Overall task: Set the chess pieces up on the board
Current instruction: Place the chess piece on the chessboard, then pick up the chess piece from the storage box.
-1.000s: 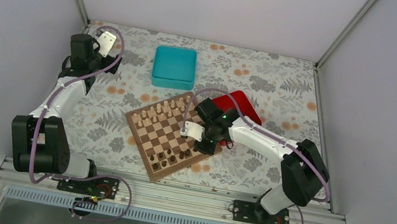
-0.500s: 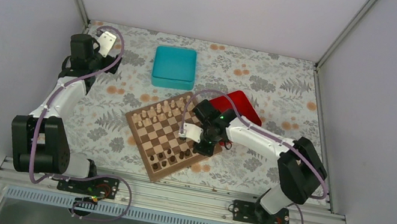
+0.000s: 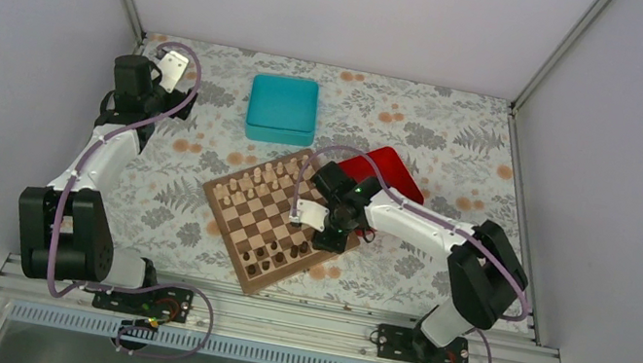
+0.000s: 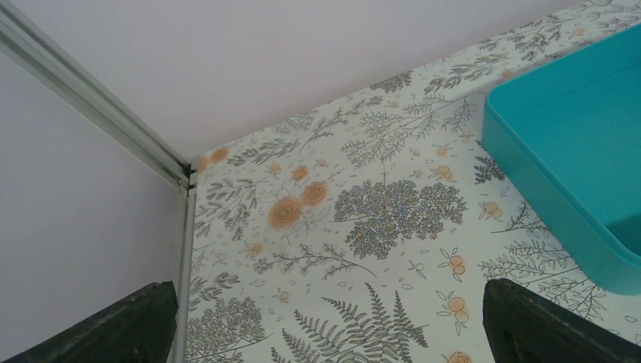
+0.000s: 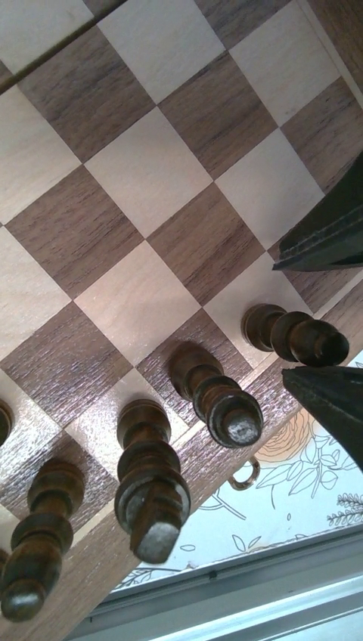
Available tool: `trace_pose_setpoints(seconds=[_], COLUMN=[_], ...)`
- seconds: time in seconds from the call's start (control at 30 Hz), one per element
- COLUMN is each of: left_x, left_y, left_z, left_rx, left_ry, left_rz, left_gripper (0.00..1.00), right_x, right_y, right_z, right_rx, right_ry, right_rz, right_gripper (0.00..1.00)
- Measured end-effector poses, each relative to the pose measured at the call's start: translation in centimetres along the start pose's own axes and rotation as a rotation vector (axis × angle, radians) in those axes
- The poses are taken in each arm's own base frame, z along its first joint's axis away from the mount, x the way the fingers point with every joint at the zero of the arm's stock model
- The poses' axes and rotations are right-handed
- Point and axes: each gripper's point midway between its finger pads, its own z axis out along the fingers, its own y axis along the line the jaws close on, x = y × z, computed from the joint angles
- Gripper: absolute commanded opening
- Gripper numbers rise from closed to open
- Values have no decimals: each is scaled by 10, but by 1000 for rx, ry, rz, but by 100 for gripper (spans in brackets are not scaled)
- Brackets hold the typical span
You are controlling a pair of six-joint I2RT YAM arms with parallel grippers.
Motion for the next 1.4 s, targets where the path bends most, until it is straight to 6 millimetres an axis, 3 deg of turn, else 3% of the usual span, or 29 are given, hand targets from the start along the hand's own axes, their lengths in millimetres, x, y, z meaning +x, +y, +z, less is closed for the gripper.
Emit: trace_pose_setpoints(seconds=[0.23,0.37,0.47,0.57,0.7,0.87,0.97,1.27,1.4], left_x=[0,0,0,0,0,0,0,0,0], left_y=[0,0,0,0,0,0,0,0,0], left_z=[0,0,0,0,0,0,0,0,0], left_rx=[0,0,0,0,0,0,0,0,0], left_ry=[0,0,0,0,0,0,0,0,0], left_rz=[0,0,0,0,0,0,0,0,0], left_gripper=[100,100,100,100,100,100,100,100,100], right_x=[-5,-17,-18,-2,36,79,91,118,123], right_y=[-5,-26,-52,-86,-125,-154,-159,-140,-137], right_z=[-19,-57,-88,-112,-125,-127,-122,-76,-68], right_rx=[50,140,229,315,382,412,404,277,256], right_ry=[-31,-104,-159,-178,-154,-101,-71,48,73], right_rz=[0,20,67,148,274,378,400,424,432], right_gripper=[42,46,47,48,49,50,53,56,56])
